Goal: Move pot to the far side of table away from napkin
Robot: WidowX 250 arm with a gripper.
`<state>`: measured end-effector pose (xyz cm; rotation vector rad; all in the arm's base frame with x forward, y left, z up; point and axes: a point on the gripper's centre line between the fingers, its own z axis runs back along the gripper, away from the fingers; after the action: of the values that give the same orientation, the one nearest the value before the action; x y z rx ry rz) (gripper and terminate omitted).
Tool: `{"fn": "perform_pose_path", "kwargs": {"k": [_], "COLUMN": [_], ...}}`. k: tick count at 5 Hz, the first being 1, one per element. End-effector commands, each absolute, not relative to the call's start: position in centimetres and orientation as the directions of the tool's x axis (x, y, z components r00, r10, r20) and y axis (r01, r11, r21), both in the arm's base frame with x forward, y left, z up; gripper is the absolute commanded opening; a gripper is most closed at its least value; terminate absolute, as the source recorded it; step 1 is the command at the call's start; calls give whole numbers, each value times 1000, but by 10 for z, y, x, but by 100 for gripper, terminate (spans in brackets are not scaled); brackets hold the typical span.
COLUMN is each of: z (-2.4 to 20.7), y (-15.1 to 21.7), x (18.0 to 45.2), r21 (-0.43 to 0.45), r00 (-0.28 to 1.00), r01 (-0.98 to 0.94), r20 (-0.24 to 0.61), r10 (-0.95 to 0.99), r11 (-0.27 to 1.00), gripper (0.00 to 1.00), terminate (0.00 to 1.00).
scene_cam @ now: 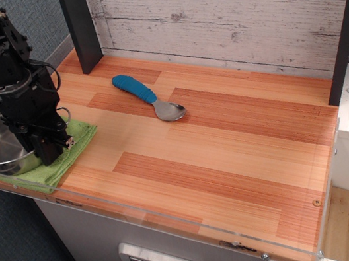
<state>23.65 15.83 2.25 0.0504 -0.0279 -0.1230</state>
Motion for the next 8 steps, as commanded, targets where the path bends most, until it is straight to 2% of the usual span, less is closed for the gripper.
{"fn": "perform_pose_path", "kwargs": {"k": [1,3,4,6,7,8], "z": [63,94,112,118,117,109], "y": [159,130,83,-7,-52,-82], "x": [244,239,233,217,215,219], "r21": [152,227,239,137,132,107], "r00": [988,983,956,876,813,755], "r01": [126,154,247,440,543,622], "r20": [66,59,101,150,167,180], "r10": [-137,-172,-277,-458,-558,-630], "r11": [980,962,939,888,829,776], "gripper": [0,0,0,0,0,0], "terminate": [0,0,0,0,0,0]}}
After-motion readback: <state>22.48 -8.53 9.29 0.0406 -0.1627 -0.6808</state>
